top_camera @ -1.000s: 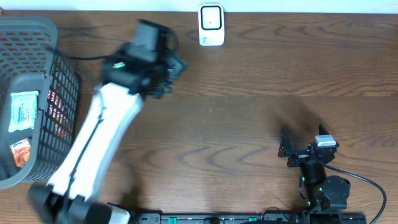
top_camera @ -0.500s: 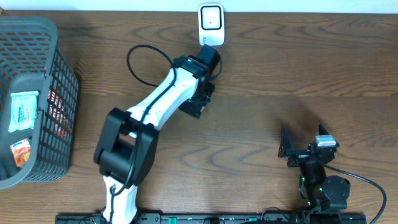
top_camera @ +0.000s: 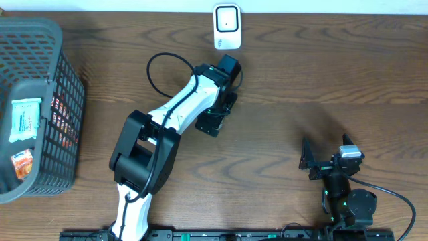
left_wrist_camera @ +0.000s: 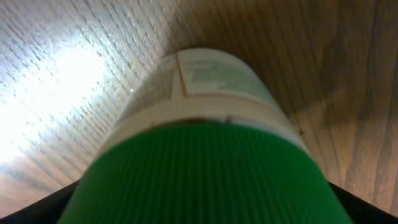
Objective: Scan the item barcode
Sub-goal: 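Carry the bottle forward and set it upright on the table, then reach the left gripper into the basket and grasp the green wipes pack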
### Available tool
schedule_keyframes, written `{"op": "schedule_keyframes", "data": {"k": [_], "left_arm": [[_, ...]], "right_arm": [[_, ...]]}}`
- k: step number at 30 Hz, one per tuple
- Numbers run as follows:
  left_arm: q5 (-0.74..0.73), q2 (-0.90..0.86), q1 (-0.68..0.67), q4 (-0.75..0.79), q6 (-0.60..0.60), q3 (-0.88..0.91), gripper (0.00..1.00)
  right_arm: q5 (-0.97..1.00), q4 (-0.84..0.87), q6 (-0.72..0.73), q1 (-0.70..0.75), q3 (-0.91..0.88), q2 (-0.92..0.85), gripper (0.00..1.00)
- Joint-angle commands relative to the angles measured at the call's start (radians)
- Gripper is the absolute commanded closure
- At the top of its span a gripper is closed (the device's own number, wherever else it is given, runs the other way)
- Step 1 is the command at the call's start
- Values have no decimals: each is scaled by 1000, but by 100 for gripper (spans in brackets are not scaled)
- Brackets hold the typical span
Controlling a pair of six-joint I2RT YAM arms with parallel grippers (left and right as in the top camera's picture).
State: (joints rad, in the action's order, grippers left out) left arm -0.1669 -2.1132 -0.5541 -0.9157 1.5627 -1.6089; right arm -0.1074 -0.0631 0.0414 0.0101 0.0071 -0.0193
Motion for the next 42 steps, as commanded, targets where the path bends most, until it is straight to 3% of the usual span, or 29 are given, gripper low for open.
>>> {"op": "schedule_keyframes", "data": {"k": [1,7,13,20,26,32,37,42], "left_arm": [[4,11,7,-11,-54,-8,2],[31,146,67,-77,-251,-84,2],[49,410,131,-154,-439,-133,2],[227,739,304,-109,-838,-145,2],[335,885,650,-150,-906,-145,2],[333,853,1006,-212,-1006,-143,2],[332,763,1136,-227,-1027,-143,2],[331,662,1166,-178,-927,-81,2]], "right_arm": [[4,-3,10,3,-2,1,1],[4,-3,10,3,-2,1,1],[5,-3,10,3,-2,1,1],[4,-3,10,3,-2,1,1],[4,-3,10,3,-2,1,1],[4,-3,10,3,-2,1,1],[4,-3,10,3,-2,1,1],[4,-3,10,3,-2,1,1]]}}
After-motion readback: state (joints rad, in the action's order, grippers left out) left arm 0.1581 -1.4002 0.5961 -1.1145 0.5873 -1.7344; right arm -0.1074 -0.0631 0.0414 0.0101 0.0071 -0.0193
